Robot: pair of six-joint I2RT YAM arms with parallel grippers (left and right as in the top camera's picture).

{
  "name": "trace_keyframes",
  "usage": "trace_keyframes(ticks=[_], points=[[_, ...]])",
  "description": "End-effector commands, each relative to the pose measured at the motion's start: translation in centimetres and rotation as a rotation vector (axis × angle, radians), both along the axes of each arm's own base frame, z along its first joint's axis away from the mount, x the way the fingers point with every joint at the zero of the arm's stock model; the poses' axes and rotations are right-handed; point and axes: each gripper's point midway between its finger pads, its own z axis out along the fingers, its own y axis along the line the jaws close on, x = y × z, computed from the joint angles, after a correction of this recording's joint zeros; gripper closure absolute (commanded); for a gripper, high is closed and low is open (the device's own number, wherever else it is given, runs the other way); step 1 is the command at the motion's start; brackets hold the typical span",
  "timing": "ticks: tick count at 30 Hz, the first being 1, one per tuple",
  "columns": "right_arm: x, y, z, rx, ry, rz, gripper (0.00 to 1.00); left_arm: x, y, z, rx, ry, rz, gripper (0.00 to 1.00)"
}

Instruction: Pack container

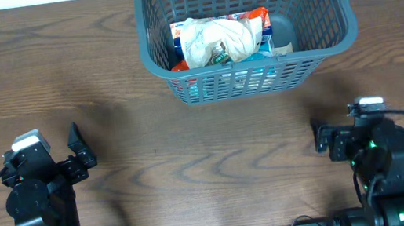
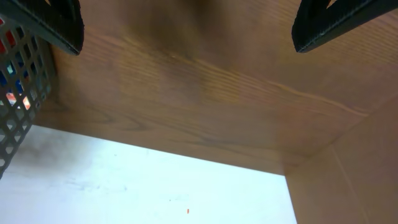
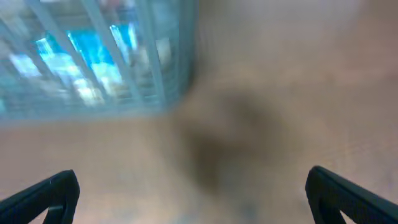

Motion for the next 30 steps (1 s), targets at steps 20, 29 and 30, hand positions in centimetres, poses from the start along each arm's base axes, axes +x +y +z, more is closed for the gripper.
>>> trace_keyframes(ticks=[20, 29, 30], points=[[1.6, 1.8, 0.6, 0.005, -0.551, 0.045, 0.01, 0.0, -0.2, -0.1, -0.021, -0.008, -0.008, 0.01], [1.7, 1.8, -1.2, -0.102, -0.505, 0.073, 0.01, 0.0, -0.2, -0.1, -0.021, -0.008, -0.008, 0.01], [1.6, 1.8, -1.7, -0.102, -0.489, 0.08, 0.01, 0.0, -0.2, -0.1, -0.021, -0.008, -0.008, 0.01]])
